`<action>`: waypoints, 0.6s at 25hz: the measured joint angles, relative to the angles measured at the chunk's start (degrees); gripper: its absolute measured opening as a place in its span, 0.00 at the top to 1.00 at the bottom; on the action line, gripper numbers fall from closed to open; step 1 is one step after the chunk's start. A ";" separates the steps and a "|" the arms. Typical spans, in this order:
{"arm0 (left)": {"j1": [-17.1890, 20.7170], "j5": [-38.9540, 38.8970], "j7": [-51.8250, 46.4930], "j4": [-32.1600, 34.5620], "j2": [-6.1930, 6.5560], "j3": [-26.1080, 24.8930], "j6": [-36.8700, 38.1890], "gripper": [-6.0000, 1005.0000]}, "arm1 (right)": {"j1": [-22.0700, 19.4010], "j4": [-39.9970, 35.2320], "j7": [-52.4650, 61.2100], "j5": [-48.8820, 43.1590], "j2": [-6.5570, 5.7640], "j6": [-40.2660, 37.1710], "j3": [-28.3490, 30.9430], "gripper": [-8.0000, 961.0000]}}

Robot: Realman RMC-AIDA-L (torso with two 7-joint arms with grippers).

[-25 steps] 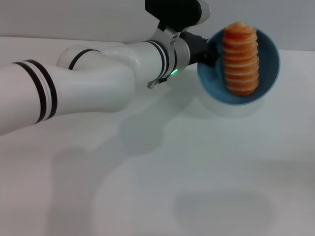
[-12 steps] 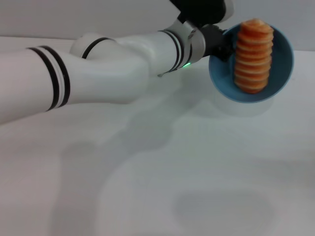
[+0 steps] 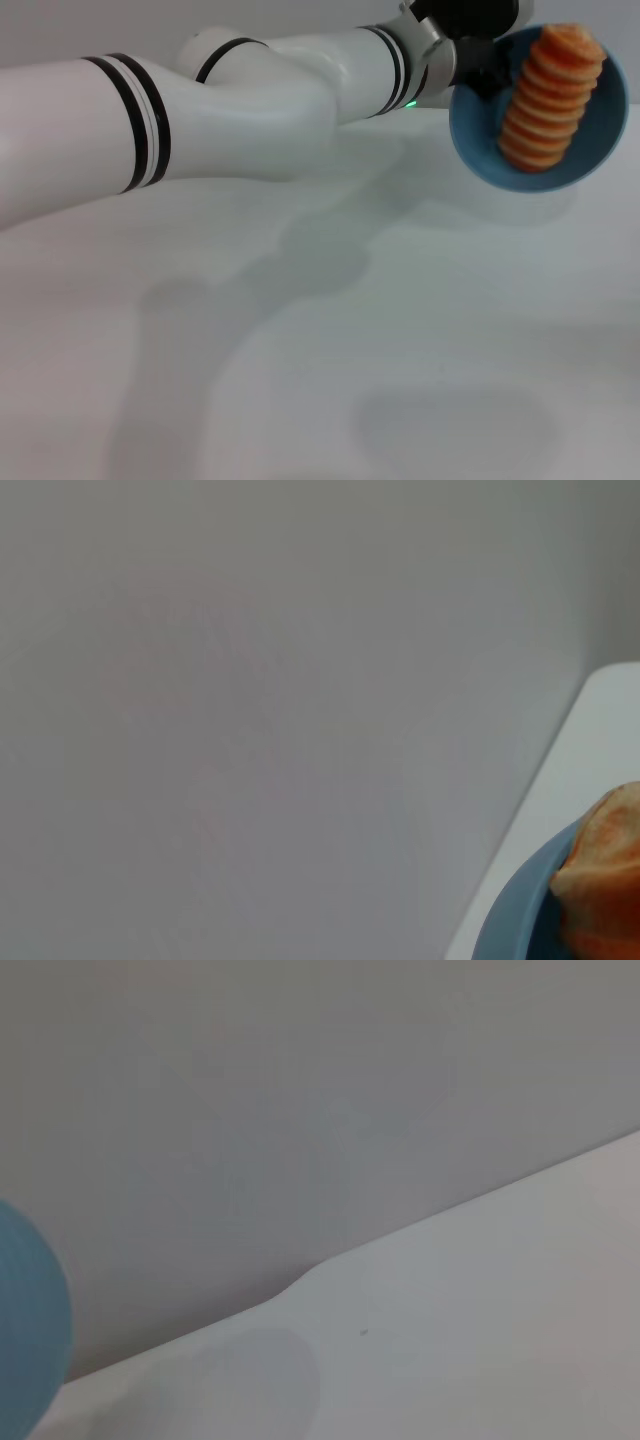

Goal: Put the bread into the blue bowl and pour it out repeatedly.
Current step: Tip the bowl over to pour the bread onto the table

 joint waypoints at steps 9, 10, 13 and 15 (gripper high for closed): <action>0.25 -0.32 5.11 0.20 0.00 -0.15 -4.55 0.99 | 0.30 0.97 0.20 0.24 -0.15 -0.38 2.48 0.41; 0.83 -0.20 5.29 0.31 0.00 0.83 -6.79 0.99 | 0.34 1.38 0.20 0.86 -0.19 -0.61 2.94 0.41; 2.09 -0.18 5.43 0.80 0.01 2.37 -10.04 0.99 | 0.43 1.71 0.17 1.43 -0.24 -0.65 3.02 0.41; 2.58 -0.41 5.13 1.01 0.01 2.87 -10.87 0.99 | 0.62 1.99 -0.03 1.45 -0.24 -0.58 3.03 0.41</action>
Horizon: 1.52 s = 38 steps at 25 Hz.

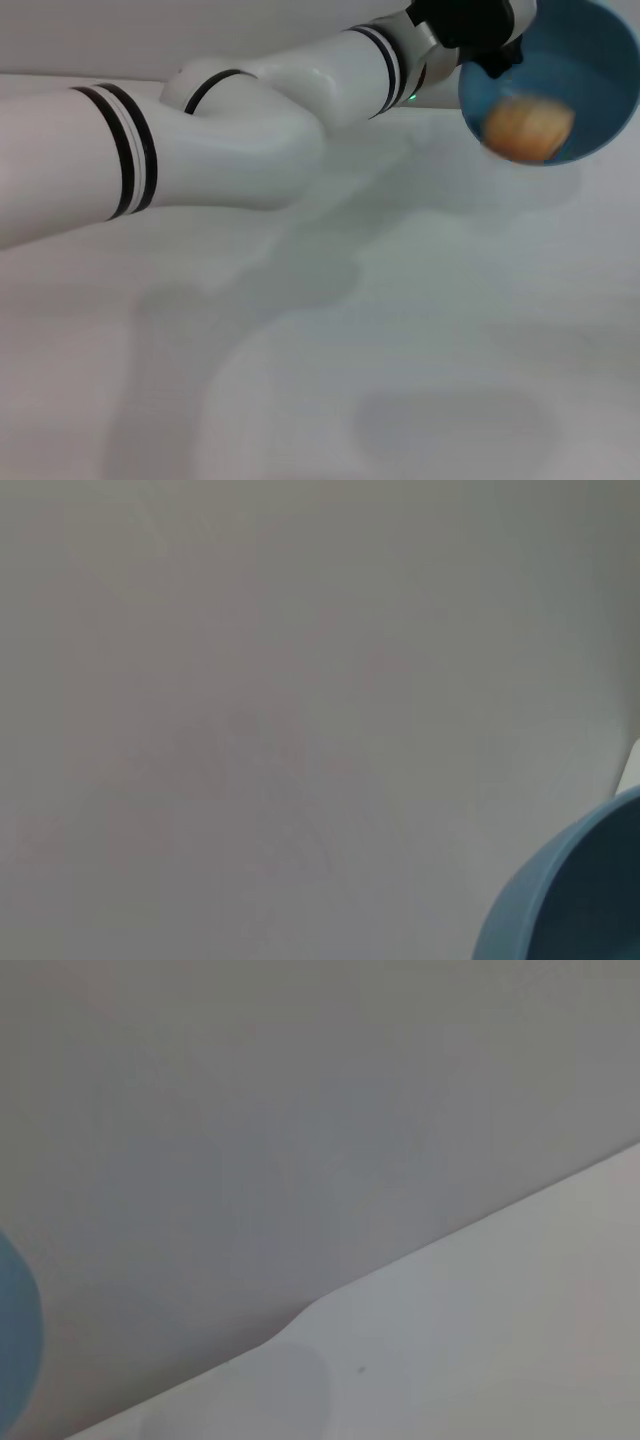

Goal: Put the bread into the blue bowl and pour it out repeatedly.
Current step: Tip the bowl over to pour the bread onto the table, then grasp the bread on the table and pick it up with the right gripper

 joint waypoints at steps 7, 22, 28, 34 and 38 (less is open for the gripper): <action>0.58 -0.43 -0.58 0.04 0.00 -0.38 0.42 0.99 | 0.38 0.15 0.01 0.87 -0.01 0.59 0.46 0.41; -0.21 -1.85 -3.23 -0.93 0.38 -19.04 21.01 1.00 | 2.54 0.25 1.27 0.07 -0.26 -5.85 -9.63 0.41; -0.49 -1.75 -3.36 -4.24 0.50 -23.89 24.33 1.00 | 9.01 0.55 9.74 -7.02 -0.36 -6.32 -16.45 0.41; -0.10 -1.80 -3.54 -5.92 0.54 -25.81 24.85 0.99 | 14.04 2.98 15.20 -8.98 -0.24 -6.50 -20.48 0.41; 0.35 -1.81 -3.55 -6.26 0.64 -26.15 25.25 0.99 | 17.14 4.52 19.17 -9.01 -0.08 -5.59 -25.59 0.41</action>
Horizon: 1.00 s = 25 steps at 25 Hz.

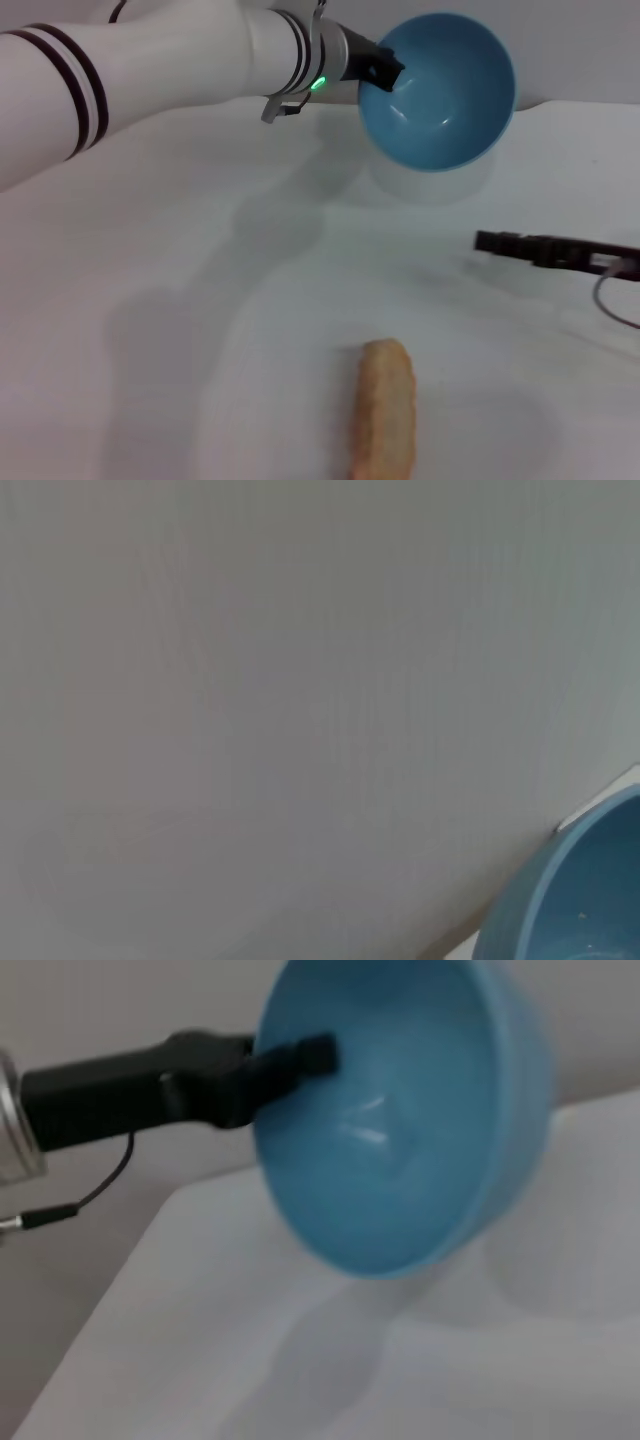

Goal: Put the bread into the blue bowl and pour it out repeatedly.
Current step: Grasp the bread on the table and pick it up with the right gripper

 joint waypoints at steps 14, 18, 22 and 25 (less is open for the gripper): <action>0.84 0.00 -0.01 0.24 -0.17 -0.17 0.05 0.99 | 12.64 16.31 4.08 0.04 0.63 5.91 -8.35 0.41; 1.32 0.01 -0.01 0.41 -0.21 0.02 0.20 0.99 | 13.21 17.19 8.05 -0.05 0.67 6.36 -12.39 0.41; 1.47 0.01 -0.01 0.47 -0.31 0.16 0.53 0.99 | 12.66 17.12 10.83 -0.07 0.76 6.25 -15.28 0.41; 1.52 0.01 -0.01 0.72 -0.37 0.22 0.59 0.99 | 12.69 17.46 10.90 -0.07 1.09 6.12 -15.63 0.41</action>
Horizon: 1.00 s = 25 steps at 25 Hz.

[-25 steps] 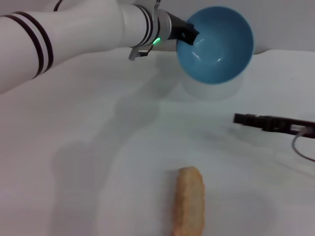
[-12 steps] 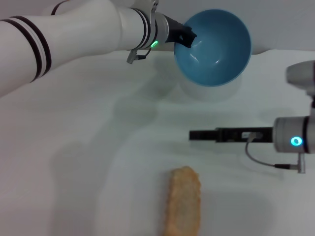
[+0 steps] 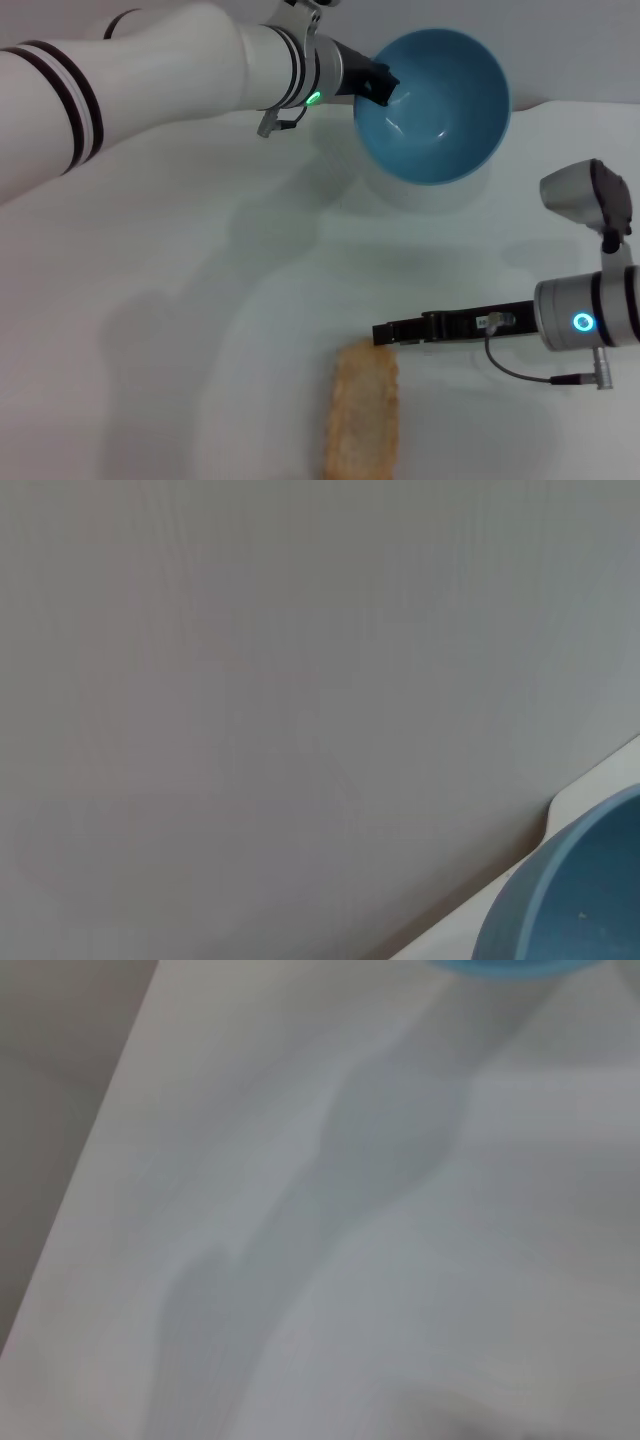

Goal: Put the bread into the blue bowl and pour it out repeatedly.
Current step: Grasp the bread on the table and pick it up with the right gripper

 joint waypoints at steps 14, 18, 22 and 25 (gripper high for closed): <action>0.15 0.23 0.02 0.57 0.16 0.31 0.17 0.99 | 2.57 4.15 0.30 0.84 0.30 1.34 -0.19 0.41; 0.03 0.24 0.23 0.62 0.06 0.39 0.05 0.99 | 3.51 5.00 0.39 0.86 0.30 1.79 0.09 0.41; 0.25 0.16 0.27 0.84 0.05 0.42 0.10 0.99 | 4.65 6.31 2.65 0.61 0.36 2.07 -0.47 0.41; 0.40 0.05 0.19 1.16 0.14 0.42 0.14 0.99 | 4.76 6.46 3.24 0.41 0.37 2.36 -0.78 0.42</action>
